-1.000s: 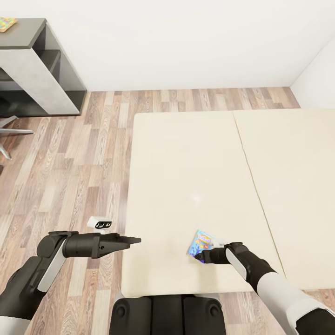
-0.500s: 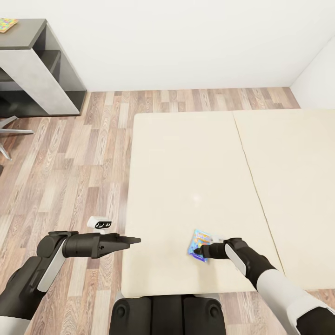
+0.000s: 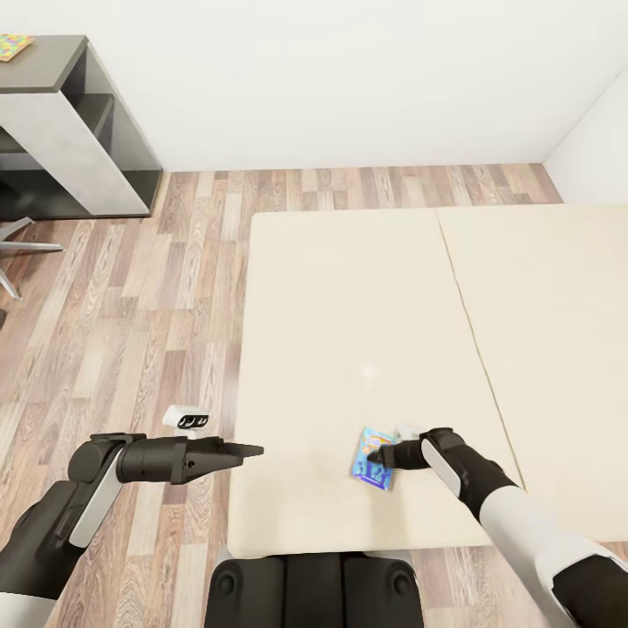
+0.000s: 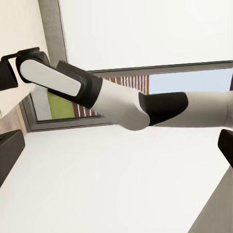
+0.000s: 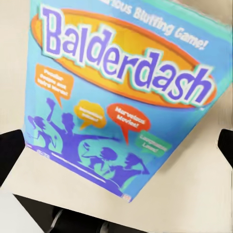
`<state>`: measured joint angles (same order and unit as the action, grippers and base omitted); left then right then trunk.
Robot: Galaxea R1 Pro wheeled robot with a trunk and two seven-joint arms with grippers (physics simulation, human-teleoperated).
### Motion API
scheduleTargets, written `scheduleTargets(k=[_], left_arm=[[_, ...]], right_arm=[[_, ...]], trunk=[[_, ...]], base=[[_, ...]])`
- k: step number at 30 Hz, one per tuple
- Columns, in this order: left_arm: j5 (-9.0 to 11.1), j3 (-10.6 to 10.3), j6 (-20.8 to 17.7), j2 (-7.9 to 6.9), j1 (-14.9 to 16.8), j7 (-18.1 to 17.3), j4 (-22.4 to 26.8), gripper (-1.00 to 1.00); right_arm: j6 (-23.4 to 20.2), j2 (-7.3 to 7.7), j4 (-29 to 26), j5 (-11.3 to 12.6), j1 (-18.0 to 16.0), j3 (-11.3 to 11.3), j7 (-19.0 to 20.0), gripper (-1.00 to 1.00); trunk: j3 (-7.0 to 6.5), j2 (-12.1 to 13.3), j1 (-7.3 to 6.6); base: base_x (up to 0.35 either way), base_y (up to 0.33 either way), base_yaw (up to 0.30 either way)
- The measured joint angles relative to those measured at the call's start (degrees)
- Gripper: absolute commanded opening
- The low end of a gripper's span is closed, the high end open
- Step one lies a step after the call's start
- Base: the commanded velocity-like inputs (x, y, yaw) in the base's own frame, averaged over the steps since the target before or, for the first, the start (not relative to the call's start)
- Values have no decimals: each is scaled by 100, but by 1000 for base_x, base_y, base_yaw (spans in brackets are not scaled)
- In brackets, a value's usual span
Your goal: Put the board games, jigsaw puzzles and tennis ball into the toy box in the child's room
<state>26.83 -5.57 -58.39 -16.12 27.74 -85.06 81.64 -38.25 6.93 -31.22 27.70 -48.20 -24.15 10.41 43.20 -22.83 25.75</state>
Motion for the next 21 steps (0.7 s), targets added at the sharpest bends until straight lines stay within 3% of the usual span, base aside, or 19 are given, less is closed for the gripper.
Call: scheduleTargets(k=[21], left_arm=[[5, 12, 2, -9, 0, -5, 0, 100]], right_arm=[[-303, -9, 33, 13, -549, 39, -84, 100]], trunk=[[2, 0, 0]], base=[[0, 0, 0]])
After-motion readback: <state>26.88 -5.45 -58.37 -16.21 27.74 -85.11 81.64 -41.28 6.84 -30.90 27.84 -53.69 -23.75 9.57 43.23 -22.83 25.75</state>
